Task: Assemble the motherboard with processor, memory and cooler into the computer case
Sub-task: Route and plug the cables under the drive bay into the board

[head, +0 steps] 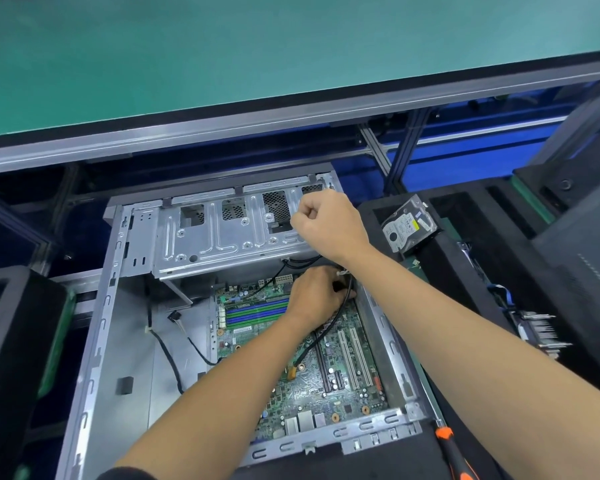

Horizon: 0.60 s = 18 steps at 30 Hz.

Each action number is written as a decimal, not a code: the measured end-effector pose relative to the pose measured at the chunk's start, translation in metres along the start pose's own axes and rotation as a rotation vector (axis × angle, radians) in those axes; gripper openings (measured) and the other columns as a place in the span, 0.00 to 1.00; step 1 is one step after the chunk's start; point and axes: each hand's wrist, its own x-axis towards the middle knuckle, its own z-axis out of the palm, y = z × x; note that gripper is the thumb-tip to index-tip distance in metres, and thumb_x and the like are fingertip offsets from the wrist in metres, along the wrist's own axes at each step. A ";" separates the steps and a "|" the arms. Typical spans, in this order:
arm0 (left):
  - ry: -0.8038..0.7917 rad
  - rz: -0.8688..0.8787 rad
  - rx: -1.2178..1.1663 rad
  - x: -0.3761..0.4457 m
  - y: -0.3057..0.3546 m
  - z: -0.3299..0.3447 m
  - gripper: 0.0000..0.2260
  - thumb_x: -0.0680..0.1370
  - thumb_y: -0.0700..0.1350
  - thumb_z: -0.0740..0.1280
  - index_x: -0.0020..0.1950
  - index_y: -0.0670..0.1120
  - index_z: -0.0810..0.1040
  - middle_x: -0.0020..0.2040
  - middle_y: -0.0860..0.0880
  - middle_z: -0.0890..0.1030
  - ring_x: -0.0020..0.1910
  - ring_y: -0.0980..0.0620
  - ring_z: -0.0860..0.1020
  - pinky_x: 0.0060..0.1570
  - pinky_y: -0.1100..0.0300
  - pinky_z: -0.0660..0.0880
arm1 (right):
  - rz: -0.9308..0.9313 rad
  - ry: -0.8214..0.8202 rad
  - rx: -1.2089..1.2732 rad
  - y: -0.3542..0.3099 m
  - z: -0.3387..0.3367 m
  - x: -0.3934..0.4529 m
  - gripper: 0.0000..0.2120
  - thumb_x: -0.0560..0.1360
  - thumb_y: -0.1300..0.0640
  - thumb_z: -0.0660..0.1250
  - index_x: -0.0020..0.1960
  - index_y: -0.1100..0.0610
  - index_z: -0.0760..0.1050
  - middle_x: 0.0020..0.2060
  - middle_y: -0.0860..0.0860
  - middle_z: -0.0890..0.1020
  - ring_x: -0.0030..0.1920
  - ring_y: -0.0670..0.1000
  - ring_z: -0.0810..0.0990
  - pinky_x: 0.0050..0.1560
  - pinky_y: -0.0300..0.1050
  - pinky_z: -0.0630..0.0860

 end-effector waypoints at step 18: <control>-0.005 0.092 0.077 -0.001 -0.003 0.000 0.08 0.72 0.46 0.69 0.48 0.44 0.77 0.46 0.42 0.81 0.47 0.40 0.79 0.37 0.56 0.68 | 0.015 -0.007 -0.007 0.000 0.001 0.000 0.09 0.67 0.56 0.62 0.33 0.62 0.72 0.30 0.57 0.76 0.29 0.48 0.67 0.32 0.43 0.70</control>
